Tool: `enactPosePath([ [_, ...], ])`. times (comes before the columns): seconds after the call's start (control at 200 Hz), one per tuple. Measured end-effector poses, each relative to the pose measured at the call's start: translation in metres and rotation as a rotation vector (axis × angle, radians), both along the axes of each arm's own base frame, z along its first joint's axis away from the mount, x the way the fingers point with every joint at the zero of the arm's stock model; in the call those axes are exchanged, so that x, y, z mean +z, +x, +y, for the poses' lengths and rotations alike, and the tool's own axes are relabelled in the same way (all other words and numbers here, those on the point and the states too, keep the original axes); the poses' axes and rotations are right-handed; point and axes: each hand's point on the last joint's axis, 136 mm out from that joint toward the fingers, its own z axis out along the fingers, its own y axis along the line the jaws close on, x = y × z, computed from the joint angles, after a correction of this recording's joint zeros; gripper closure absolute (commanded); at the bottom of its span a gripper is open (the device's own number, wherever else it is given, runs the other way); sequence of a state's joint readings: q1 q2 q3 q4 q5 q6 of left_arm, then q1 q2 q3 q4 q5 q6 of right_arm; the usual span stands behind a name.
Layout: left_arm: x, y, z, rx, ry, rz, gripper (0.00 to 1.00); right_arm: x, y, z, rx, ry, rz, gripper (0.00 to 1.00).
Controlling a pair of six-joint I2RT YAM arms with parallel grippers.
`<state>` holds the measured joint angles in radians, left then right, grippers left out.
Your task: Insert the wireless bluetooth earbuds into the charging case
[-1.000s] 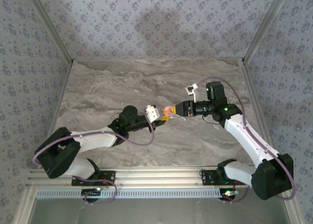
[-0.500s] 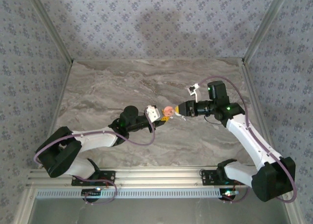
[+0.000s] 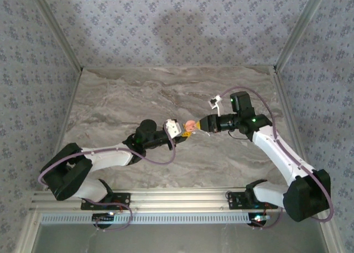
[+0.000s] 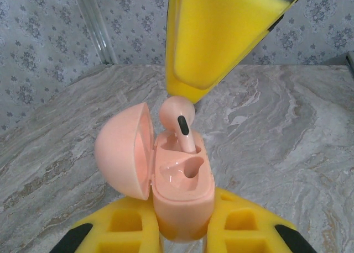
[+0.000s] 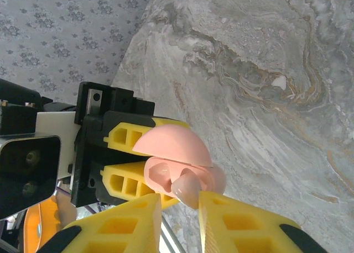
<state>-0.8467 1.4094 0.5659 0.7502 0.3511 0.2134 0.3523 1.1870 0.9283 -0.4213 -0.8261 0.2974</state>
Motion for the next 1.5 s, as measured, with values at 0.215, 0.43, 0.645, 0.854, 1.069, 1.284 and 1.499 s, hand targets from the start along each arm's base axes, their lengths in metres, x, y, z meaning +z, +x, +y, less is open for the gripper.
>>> enactPosePath([
  [0.215, -0.002, 0.000, 0.000, 0.000, 0.005, 0.005, 0.92, -0.005, 0.001, 0.002, 0.004, -0.005, 0.014, 0.84],
  [0.43, -0.005, -0.001, 0.001, 0.000, 0.015, 0.014, 0.92, -0.007, 0.001, 0.003, 0.011, -0.010, 0.016, 0.86],
  [0.645, -0.006, -0.003, 0.001, -0.009, 0.022, 0.021, 0.92, -0.016, 0.000, 0.005, 0.029, -0.028, 0.028, 0.87],
  [0.854, -0.007, -0.005, 0.002, -0.015, 0.031, 0.026, 0.92, -0.022, -0.002, 0.007, 0.047, -0.043, 0.038, 0.87],
  [1.069, -0.006, -0.005, 0.002, -0.017, 0.032, 0.023, 0.92, -0.022, -0.002, 0.005, 0.043, -0.058, 0.033, 0.73],
  [1.284, -0.005, 0.000, 0.004, 0.018, 0.033, 0.015, 0.92, -0.005, 0.000, -0.009, -0.013, -0.074, -0.035, 0.67],
  [1.499, -0.021, 0.007, 0.016, 0.094, 0.054, 0.049, 0.92, -0.002, 0.025, -0.017, -0.102, -0.175, -0.045, 0.64],
])
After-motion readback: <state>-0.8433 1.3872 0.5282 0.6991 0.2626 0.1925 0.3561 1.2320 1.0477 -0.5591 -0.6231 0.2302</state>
